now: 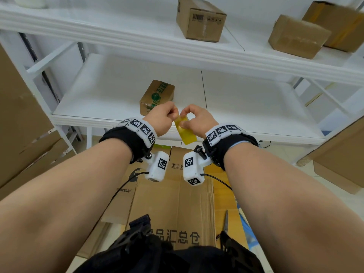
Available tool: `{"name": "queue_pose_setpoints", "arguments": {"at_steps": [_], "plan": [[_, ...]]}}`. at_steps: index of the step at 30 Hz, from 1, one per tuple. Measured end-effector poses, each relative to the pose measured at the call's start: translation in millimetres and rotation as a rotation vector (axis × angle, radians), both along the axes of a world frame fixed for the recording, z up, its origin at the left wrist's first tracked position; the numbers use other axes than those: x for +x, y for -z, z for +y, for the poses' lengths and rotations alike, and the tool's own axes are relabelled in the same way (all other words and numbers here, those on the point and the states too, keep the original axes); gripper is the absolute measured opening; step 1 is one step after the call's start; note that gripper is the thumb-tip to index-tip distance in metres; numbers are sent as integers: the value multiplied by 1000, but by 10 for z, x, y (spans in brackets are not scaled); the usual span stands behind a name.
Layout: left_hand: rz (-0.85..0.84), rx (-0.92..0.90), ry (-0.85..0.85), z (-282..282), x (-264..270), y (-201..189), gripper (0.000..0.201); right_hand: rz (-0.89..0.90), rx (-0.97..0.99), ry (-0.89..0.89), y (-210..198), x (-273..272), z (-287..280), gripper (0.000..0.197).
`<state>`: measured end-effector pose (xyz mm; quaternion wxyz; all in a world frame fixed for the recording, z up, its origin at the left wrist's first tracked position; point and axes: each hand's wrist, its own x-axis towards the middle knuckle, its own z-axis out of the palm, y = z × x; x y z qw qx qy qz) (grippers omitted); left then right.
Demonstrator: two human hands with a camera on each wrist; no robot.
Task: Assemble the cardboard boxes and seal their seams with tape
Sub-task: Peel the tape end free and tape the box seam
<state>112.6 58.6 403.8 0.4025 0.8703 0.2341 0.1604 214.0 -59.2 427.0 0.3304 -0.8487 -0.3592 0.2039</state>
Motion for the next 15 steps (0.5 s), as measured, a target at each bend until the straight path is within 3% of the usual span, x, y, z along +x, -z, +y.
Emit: {"name": "queue_pose_setpoints", "arguments": {"at_steps": [4,8,11,15], "plan": [[-23,-124,-31,1,-72,151,7,52,19,27,134,-42,0,16],[32,-317,-49,-42,-237,435,9,42,-95,44,366,-79,-36,9],[167,-433,-129,-26,-477,727,30,38,-227,13,571,-96,-128,8],[435,-568,-292,-54,-837,1187,38,78,-332,-17,870,-182,-218,9]]}}
